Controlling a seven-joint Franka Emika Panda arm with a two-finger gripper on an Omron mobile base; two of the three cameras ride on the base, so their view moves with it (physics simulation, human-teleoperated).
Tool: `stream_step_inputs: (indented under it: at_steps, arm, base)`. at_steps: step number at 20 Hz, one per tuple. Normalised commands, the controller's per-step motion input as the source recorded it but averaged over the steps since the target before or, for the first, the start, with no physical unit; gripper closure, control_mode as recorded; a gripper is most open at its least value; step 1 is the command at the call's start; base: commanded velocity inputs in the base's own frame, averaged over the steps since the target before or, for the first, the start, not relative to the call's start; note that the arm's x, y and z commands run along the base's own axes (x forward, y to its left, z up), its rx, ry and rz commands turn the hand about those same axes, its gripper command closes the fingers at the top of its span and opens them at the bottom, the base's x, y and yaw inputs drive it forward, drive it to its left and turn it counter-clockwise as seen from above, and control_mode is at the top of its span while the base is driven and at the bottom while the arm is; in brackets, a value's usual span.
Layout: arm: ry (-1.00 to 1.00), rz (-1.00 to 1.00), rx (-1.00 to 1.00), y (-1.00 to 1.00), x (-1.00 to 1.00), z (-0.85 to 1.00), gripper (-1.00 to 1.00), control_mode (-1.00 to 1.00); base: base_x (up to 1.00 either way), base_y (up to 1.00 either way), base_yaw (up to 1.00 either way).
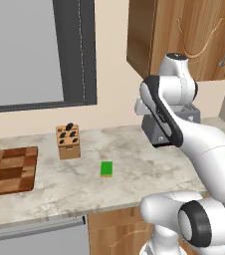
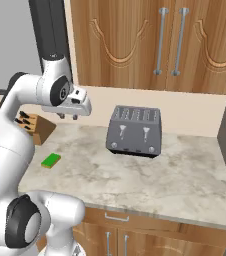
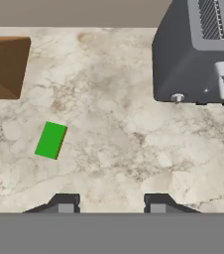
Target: Pick up the sponge from the counter and clean the cutting board by briefly scrubbing or pressing down on the cutting board. Once finished, release the sponge.
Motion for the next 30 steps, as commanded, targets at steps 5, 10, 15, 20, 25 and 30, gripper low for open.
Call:
stream_step_inputs:
  at_steps: [5, 10, 15, 20, 25, 30]
  arm:
    - [0.00, 0.00, 0.00, 0.00, 0.00, 0.00, -1.00, 1.00]
    - [0.00, 0.00, 0.00, 0.00, 0.00, 0.00, -1.00, 1.00]
    - [0.00, 0.00, 0.00, 0.00, 0.00, 0.00, -1.00, 1.00]
    - [0.00, 0.00, 0.00, 0.00, 0.00, 0.00, -1.00, 1.00]
    - [0.00, 0.00, 0.00, 0.00, 0.00, 0.00, -1.00, 1.00]
    - [0.00, 0.00, 0.00, 0.00, 0.00, 0.00, -1.00, 1.00]
  base:
    - [-0.16, 0.09, 0.00]
    - [-0.05, 0.88, -0.02]
    - [0.00, 0.83, -0.06]
    - [0.04, 0.61, 0.00]
    - [0.24, 0.61, 0.00]
    - [0.48, 0.37, 0.00]
